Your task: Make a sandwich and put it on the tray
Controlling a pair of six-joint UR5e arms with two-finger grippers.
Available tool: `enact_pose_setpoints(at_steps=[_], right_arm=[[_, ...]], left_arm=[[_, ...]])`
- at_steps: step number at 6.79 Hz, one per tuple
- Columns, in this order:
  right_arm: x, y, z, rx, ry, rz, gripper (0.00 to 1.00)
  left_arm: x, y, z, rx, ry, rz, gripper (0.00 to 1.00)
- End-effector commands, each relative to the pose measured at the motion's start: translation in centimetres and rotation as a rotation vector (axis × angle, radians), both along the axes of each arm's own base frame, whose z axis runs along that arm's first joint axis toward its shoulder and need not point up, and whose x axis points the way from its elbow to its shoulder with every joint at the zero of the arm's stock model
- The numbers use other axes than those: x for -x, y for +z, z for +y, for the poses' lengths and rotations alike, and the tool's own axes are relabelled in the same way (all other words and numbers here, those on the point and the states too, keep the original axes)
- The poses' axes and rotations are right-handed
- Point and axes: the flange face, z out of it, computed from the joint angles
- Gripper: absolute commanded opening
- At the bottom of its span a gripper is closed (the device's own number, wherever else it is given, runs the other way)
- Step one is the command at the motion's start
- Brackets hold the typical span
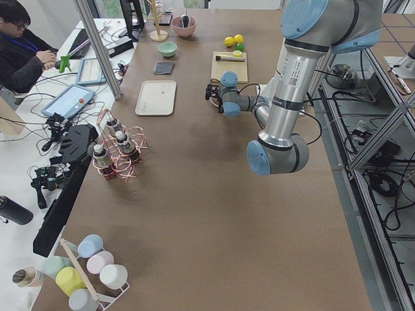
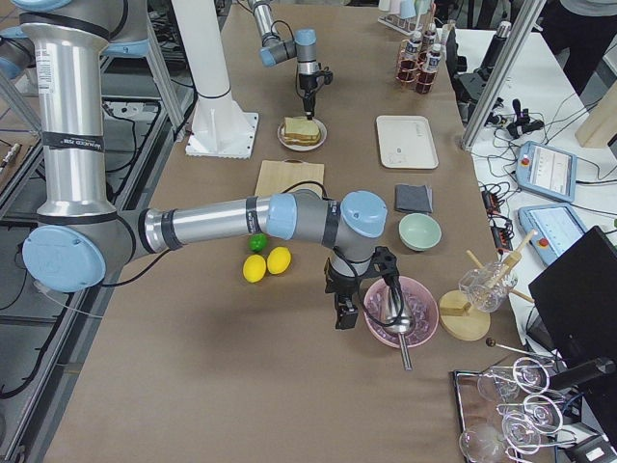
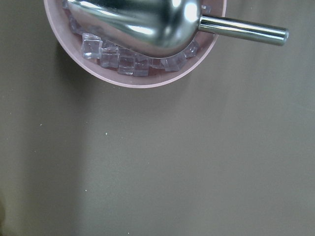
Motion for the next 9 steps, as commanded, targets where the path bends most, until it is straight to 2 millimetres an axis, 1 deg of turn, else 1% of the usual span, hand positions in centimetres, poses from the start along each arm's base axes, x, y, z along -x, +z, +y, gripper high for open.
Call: enact_pose_setpoints(at_steps=[1,5,6,7,8,9], right_arm=[[0.0,0.0,-0.1,0.002,0.002,0.000,1.00],[0.0,0.1,0.0,0.006,0.006,0.001,1.00],[0.0,0.1,0.0,0.007,0.007,0.001,1.00],[0.0,0.2,-0.1,0.008,0.008,0.002,1.00],[0.0,0.1,-0.1,0.007,0.010,0.003,1.00],[0.0,0.5,0.0,0.015,0.007,0.001,1.00]], left_arm=[[-0.1,0.0,0.1,-0.002,0.003,0.003,0.40],[-0.9,-0.3,1.2,-0.002,0.023,0.006,0.40],[-1.0,-0.2,1.2,-0.001,0.023,0.003,0.24],[-1.0,-0.2,1.2,-0.003,0.023,0.003,0.04],[-1.0,-0.2,1.2,-0.003,0.023,0.003,0.00],[-0.9,-0.3,1.1,-0.004,0.020,0.006,0.00]])
